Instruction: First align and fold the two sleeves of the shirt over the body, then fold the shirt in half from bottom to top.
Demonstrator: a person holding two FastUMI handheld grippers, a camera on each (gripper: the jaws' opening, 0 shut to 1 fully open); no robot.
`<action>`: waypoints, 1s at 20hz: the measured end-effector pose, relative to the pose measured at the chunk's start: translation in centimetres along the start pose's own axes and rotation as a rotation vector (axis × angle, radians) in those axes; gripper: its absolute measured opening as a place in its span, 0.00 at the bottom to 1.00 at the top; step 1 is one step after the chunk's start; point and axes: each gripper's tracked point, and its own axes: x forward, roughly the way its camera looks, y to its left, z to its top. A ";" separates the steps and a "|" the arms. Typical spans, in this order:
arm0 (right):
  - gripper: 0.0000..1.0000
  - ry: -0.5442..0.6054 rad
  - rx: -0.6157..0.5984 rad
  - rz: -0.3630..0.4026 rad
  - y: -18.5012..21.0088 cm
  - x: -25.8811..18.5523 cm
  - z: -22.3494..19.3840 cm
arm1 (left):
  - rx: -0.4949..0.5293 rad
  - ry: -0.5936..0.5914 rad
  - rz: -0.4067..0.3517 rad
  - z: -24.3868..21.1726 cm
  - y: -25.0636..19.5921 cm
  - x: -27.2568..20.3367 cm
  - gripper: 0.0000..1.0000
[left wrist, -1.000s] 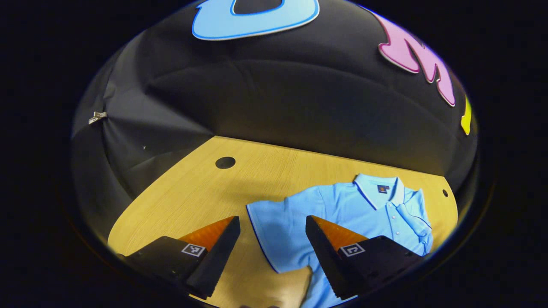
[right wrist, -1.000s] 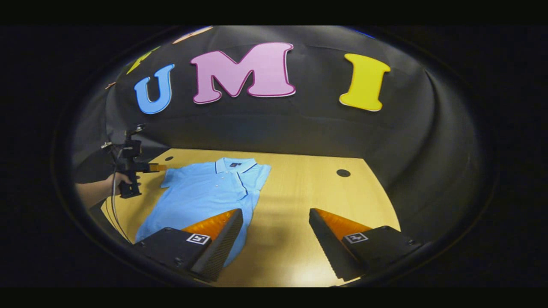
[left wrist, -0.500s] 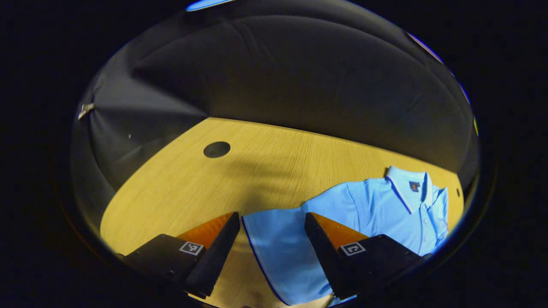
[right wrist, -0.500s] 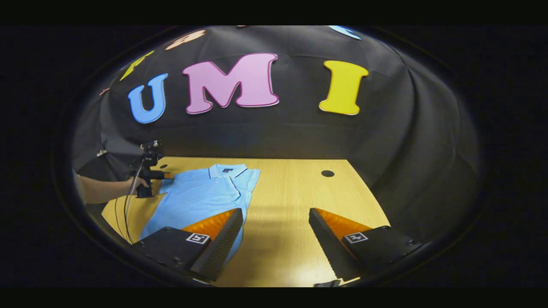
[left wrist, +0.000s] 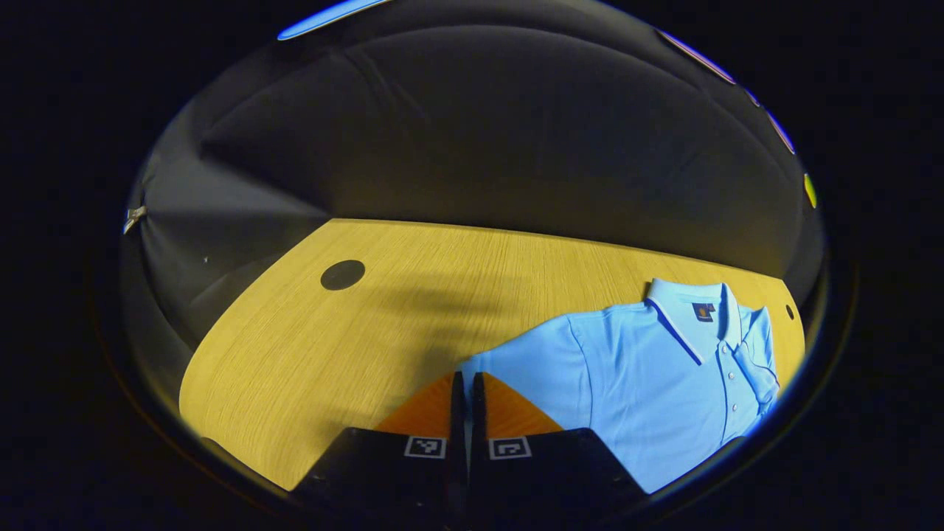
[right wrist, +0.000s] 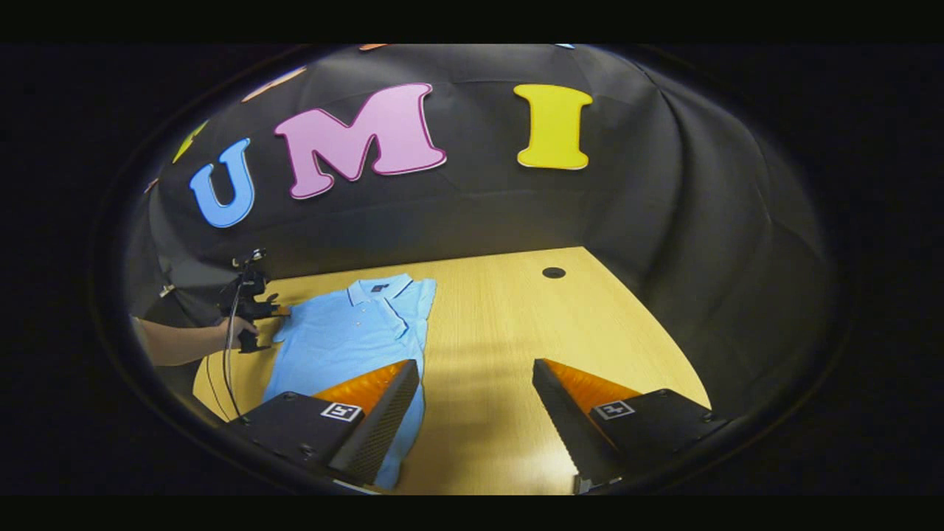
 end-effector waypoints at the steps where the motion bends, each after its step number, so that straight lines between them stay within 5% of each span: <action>1: 0.98 -0.002 -0.010 0.004 0.2 0.0 -0.2 | 0.021 -0.009 0.007 0.5 -0.4 -0.5 0.06; 12: 0.99 -0.040 0.067 0.049 1.2 -0.8 0.1 | -0.022 -0.083 -0.295 3.6 -19.4 -10.1 0.06; 14: 0.99 -0.054 0.057 0.038 0.7 -1.6 -0.3 | -0.061 -0.066 -0.361 3.1 -21.8 -12.5 0.20; 17: 0.99 -0.050 0.065 0.027 0.7 -3.1 -1.4 | -0.111 -0.111 -0.407 3.2 -20.9 -16.8 0.93; 20: 0.99 -0.033 0.053 0.026 1.7 -4.7 -2.9 | -0.114 -0.150 -0.360 2.2 -16.1 -21.7 0.98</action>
